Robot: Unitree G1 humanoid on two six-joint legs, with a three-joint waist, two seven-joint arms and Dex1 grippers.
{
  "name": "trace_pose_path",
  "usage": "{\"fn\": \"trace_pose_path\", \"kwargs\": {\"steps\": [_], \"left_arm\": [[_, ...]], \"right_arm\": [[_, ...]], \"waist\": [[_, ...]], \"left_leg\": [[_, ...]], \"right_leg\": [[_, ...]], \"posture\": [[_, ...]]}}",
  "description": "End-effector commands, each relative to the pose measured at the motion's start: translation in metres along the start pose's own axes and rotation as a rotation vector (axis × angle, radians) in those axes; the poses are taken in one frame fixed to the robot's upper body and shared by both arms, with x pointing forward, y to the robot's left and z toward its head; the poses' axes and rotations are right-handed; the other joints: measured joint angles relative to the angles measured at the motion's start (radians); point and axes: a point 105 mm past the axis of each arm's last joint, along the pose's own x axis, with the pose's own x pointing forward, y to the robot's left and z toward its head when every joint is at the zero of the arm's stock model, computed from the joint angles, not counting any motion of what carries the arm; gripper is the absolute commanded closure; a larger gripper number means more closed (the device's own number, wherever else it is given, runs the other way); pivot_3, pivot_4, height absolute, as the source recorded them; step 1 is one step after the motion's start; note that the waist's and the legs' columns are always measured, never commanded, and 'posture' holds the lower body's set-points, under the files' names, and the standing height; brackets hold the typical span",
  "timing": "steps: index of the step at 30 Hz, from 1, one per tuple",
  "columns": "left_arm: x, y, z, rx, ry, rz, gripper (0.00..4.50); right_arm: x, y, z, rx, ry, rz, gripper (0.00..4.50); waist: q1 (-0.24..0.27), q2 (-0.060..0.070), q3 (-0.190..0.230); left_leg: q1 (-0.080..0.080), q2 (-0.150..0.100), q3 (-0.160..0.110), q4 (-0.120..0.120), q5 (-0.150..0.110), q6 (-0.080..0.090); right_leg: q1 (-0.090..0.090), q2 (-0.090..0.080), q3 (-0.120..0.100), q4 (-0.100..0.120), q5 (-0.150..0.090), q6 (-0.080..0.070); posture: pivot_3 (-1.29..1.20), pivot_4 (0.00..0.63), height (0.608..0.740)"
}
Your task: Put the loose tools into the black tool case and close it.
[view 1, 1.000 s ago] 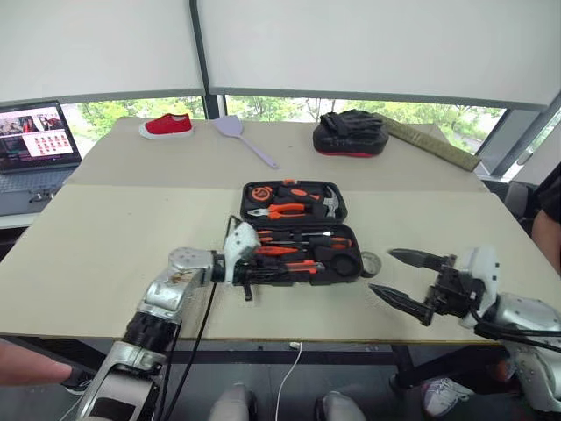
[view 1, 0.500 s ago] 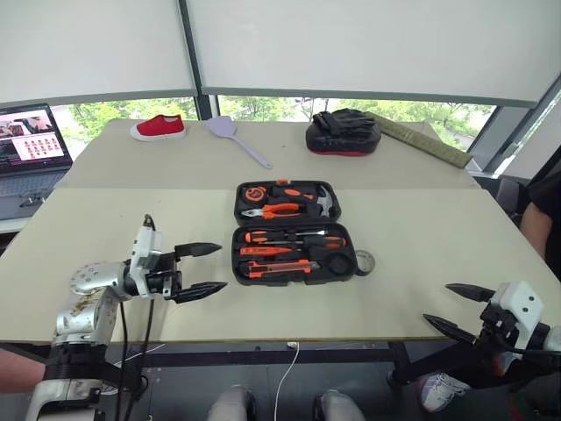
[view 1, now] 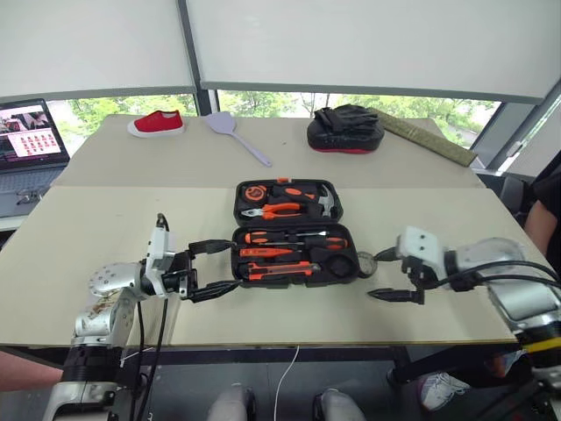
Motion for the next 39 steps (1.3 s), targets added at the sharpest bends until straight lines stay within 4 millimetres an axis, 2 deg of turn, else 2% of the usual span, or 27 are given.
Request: {"fn": "trace_pose_path", "kwargs": {"steps": [1, 4, 7, 11, 14, 16, 18, 20, 24, 26, 28, 31, 36, 39], "left_arm": [[0.004, -0.001, 0.009, 0.059, -0.016, -0.011, 0.03], [0.004, -0.003, 0.009, 0.06, -0.014, -0.011, 0.03], [0.005, -0.004, 0.008, 0.06, -0.011, -0.013, 0.0], [0.008, -0.003, 0.014, 0.088, -0.04, -0.02, 0.0], [0.01, -0.004, 0.014, 0.092, -0.036, -0.033, 0.0], [0.011, -0.004, 0.013, 0.094, -0.035, -0.039, 0.0], [0.012, -0.005, 0.013, 0.094, -0.034, -0.042, 0.0], [0.013, -0.005, 0.012, 0.095, -0.035, -0.046, 0.0], [0.013, -0.008, 0.011, 0.094, -0.039, -0.05, 0.0], [0.013, -0.008, 0.01, 0.093, -0.04, -0.05, 0.0], [0.012, -0.009, 0.008, 0.09, -0.037, -0.049, 0.0], [0.012, -0.01, 0.004, 0.085, -0.03, -0.052, 0.0], [0.013, -0.011, 0.002, 0.087, -0.025, -0.059, 0.0], [0.012, -0.013, -0.002, 0.086, -0.013, -0.061, 0.0]], "right_arm": [[0.003, -0.005, 0.01, -0.052, 0.018, 0.019, 0.0], [0.009, -0.005, 0.013, -0.056, 0.03, 0.035, 0.0], [0.01, -0.004, 0.006, -0.045, 0.089, 0.058, 0.69], [0.006, -0.023, -0.002, -0.074, 0.155, -0.043, 2.16], [0.006, -0.024, -0.005, -0.07, 0.177, -0.034, 3.09], [0.005, -0.025, -0.005, -0.072, 0.178, -0.026, 3.91], [0.002, -0.024, -0.003, -0.073, 0.172, -0.012, 4.47], [-0.003, -0.023, -0.001, -0.08, 0.159, 0.003, 4.47], [-0.029, -0.012, 0.038, -0.065, -0.02, 0.113, 4.47], [-0.033, -0.004, 0.053, -0.071, -0.075, 0.163, 4.47], [-0.029, 0.0, 0.065, -0.076, -0.09, 0.191, 4.47], [-0.012, 0.008, 0.076, -0.05, -0.112, 0.233, 4.47], [0.015, 0.007, 0.066, -0.026, -0.064, 0.248, 4.47], [0.028, -0.003, 0.057, -0.011, -0.024, 0.221, 4.47]], "waist": [[0.0, 0.0, 0.0], [0.0, 0.0, 0.0], [0.0, 0.0, 0.0], [0.0, 0.0, 0.0], [-0.001, 0.0, 0.0], [-0.002, 0.0, 0.0], [-0.002, 0.0, 0.0], [-0.001, 0.0, 0.0], [0.0, 0.0, 0.0], [0.0, 0.0, 0.0], [-0.005, 0.0, 0.0], [-0.008, 0.0, 0.0], [-0.005, 0.0, 0.001], [-0.001, 0.0, 0.001]], "left_leg": [[0.0, 0.0, 0.0, 0.0, 0.0, 0.0], [0.0, 0.001, 0.001, 0.0, 0.0, -0.001], [0.0, 0.001, 0.001, 0.0, 0.0, -0.001], [0.0, 0.001, 0.001, 0.0, 0.0, -0.001], [0.0, 0.001, 0.002, 0.0, 0.0, -0.001], [0.0, 0.001, 0.003, 0.0, 0.0, -0.001], [0.0, 0.001, 0.003, 0.0, 0.0, -0.001], [0.0, 0.001, 0.003, 0.0, 0.0, -0.001], [0.0, 0.001, 0.003, 0.0, 0.0, -0.001], [0.0, 0.001, 0.002, 0.0, 0.0, -0.001], [0.0, 0.002, 0.001, 0.0, 0.0, -0.001], [0.001, 0.003, 0.0, 0.0, 0.0, -0.001], [0.001, 0.002, 0.0, 0.0, 0.0, -0.001], [0.0, 0.001, 0.002, 0.0, 0.0, -0.001]], "right_leg": [[0.0, 0.0, 0.0, 0.0, 0.0, 0.0], [0.0, 0.0, -0.001, 0.001, 0.0, 0.0], [0.0, 0.0, -0.001, 0.001, 0.0, 0.0], [0.0, 0.0, -0.001, 0.001, 0.0, 0.0], [-0.001, 0.0, -0.001, 0.001, 0.0, 0.0], [-0.001, 0.0, -0.001, 0.001, 0.0, 0.0], [-0.001, 0.0, -0.001, 0.001, 0.0, 0.0], [-0.001, 0.0, -0.001, 0.001, 0.0, 0.0], [-0.001, 0.0, 0.0, 0.001, 0.0, 0.0], [-0.001, 0.0, -0.001, 0.001, 0.0, 0.0], [-0.001, 0.001, -0.001, 0.001, 0.0, 0.0], [-0.001, 0.001, -0.001, 0.001, 0.001, -0.001], [-0.001, 0.001, -0.001, 0.001, 0.001, -0.002], [-0.002, 0.0, 0.0, 0.001, 0.001, -0.002]], "posture": [[0.0, 0.15, 0.74], [0.0, 0.15, 0.74], [0.0, 0.15, 0.74], [0.0, 0.15, 0.74], [0.0, 0.15, 0.74], [0.0, 0.15, 0.74], [0.0, 0.15, 0.74], [0.0, 0.15, 0.74], [0.0, 0.15, 0.74], [0.0, 0.15, 0.74], [0.0, 0.15, 0.74], [0.0, 0.15, 0.74], [0.0, 0.15, 0.74], [0.0, 0.15, 0.74]]}}
